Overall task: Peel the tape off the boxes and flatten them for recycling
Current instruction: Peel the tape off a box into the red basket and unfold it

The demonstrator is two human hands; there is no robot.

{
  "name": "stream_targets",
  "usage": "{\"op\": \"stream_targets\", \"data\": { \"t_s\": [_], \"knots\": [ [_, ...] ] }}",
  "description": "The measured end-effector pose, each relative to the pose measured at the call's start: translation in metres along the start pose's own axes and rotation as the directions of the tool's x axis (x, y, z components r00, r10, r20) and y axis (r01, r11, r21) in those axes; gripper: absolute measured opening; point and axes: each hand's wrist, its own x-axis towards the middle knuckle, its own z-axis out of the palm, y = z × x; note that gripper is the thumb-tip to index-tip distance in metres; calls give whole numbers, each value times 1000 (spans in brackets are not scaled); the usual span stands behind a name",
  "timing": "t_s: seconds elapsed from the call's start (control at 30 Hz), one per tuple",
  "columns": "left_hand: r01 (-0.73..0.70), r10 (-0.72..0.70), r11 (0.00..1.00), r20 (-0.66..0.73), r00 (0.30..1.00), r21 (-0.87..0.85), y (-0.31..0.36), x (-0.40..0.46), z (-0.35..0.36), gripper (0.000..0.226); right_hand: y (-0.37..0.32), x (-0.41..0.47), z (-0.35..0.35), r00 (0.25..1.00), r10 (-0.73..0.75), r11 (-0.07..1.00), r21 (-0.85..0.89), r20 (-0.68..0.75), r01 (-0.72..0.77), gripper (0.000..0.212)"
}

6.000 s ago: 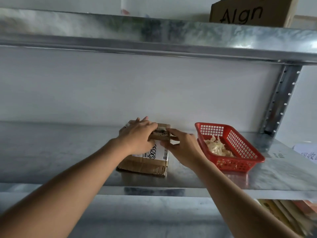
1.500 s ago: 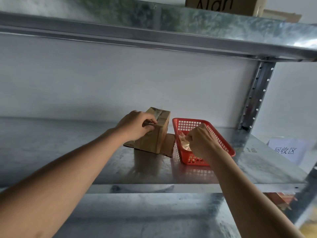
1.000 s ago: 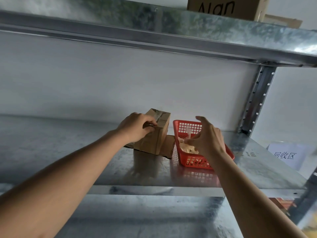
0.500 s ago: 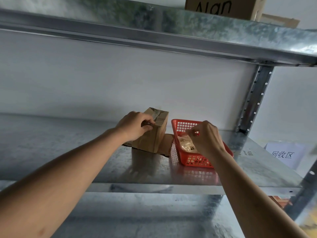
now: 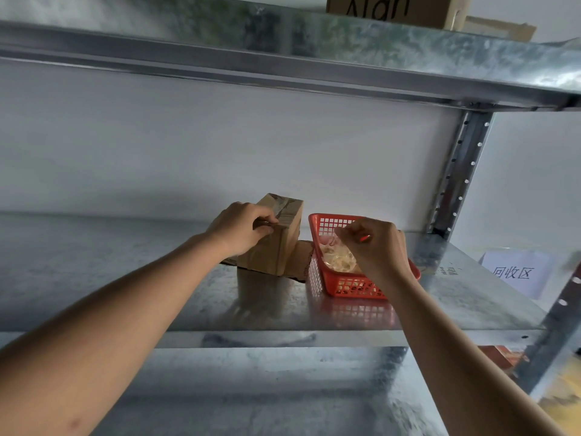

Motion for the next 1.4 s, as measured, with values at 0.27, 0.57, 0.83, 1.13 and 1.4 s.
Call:
{"op": "stream_targets", "data": {
  "t_s": [0.27,0.57,0.83,1.13,1.4],
  "knots": [
    [-1,1,1000,-8,1000,-4,0,-2,2,16,9,-4,-4,976,171,984,-66,131,-164,18],
    [12,-12,1000,-1,1000,12,2,-1,2,16,12,-6,-12,981,170,983,45,95,-175,19],
    [17,-17,1000,-3,1000,10,1,-1,3,16,11,-10,-17,987,158,987,8,2,-158,13],
    [27,-26,999,-4,1000,25,6,-3,3,17,-2,-3,-13,996,43,996,-79,-81,-49,17],
    [29,-29,999,-12,1000,32,9,-6,0,17,-6,-6,-13,979,204,977,65,-10,-203,15]
  ]
}}
